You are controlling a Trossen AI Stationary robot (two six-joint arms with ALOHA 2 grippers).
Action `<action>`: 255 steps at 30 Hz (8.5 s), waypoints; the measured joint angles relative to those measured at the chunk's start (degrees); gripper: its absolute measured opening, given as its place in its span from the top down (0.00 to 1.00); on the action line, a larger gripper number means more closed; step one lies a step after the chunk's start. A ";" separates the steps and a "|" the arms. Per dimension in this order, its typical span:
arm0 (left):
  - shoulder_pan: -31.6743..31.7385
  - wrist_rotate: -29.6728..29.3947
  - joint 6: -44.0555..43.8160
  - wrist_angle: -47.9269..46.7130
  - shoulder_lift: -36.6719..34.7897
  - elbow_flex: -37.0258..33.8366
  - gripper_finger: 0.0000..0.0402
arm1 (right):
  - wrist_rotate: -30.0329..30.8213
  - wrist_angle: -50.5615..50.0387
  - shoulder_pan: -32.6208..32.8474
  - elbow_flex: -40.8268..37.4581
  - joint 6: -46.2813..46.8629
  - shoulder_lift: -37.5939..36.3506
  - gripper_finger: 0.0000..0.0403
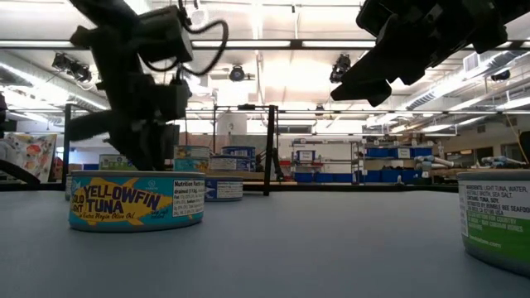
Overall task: Stack canned seafood by type on shelf
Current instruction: Put the yellow blue tuna can on the shelf, then stack the green tuna can on top of the other green tuna can on the shelf
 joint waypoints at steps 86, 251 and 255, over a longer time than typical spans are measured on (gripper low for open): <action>25.94 6.10 7.52 -10.59 1.26 13.92 1.00 | 0.47 0.36 1.90 0.00 0.39 -0.01 0.53; -27.47 -14.51 -45.11 -5.72 2.15 0.18 1.00 | 12.76 24.84 0.60 4.83 -11.75 19.75 0.93; -27.43 -15.41 -43.81 -3.91 2.15 1.99 1.00 | 13.54 24.78 0.72 4.83 -12.69 19.75 0.84</action>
